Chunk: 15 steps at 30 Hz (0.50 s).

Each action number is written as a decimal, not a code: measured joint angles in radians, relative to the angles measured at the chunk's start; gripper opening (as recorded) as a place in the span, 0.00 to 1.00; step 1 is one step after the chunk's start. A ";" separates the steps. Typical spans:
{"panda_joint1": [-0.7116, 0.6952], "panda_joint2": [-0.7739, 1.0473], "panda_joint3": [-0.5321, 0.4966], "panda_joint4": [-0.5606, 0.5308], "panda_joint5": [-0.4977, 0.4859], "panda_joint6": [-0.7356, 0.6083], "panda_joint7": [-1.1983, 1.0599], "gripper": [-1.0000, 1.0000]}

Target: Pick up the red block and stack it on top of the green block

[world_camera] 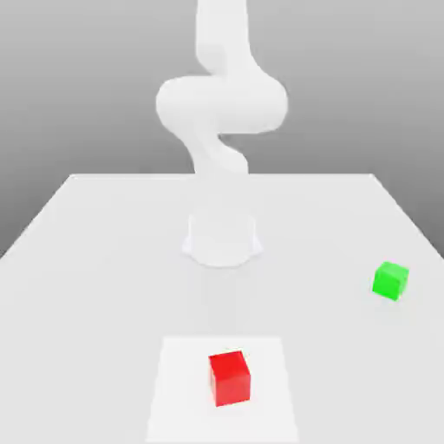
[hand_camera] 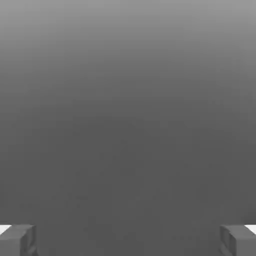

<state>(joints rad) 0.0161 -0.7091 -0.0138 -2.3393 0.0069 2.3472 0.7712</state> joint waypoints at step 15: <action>0.067 0.551 -0.046 -0.238 0.035 0.285 -0.169 0.50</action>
<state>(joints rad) 0.0836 -0.1578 -0.0593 -2.5769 0.0418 2.6326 0.6020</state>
